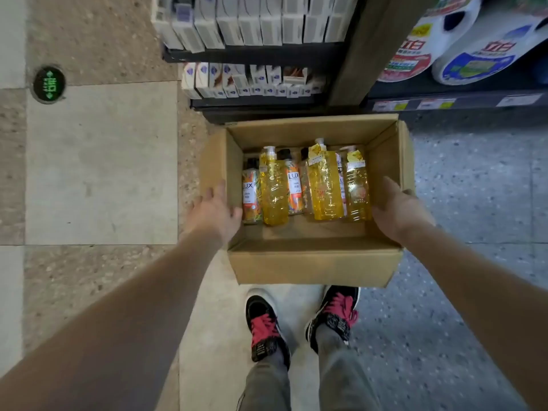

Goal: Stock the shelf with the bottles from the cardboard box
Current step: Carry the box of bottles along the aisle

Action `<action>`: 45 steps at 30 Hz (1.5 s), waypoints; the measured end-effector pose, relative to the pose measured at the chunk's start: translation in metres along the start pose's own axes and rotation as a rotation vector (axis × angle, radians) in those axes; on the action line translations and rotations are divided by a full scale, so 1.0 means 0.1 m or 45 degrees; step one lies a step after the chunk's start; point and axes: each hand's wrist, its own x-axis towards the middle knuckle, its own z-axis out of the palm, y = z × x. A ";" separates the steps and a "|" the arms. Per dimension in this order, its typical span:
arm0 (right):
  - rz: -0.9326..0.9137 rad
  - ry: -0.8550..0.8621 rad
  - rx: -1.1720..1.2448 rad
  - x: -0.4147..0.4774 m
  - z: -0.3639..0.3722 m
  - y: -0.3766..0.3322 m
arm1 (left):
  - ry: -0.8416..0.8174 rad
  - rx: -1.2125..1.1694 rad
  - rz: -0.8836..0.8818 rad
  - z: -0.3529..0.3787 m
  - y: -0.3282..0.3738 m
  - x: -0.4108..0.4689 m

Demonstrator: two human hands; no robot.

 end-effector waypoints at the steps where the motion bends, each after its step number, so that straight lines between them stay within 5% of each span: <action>1: -0.011 0.030 -0.074 0.11 0.06 -0.01 | -0.026 0.038 -0.006 0.10 0.00 0.12; 5: -0.032 0.143 -0.211 0.59 0.29 0.08 | -0.063 0.056 -0.134 0.43 -0.03 0.53; 15: 0.065 0.217 0.073 1.00 0.50 0.37 | 0.140 -0.037 -0.097 0.87 -0.08 0.70; 45: -0.026 0.416 0.419 0.91 0.57 0.52 | 0.233 -0.673 -0.084 0.65 0.03 0.57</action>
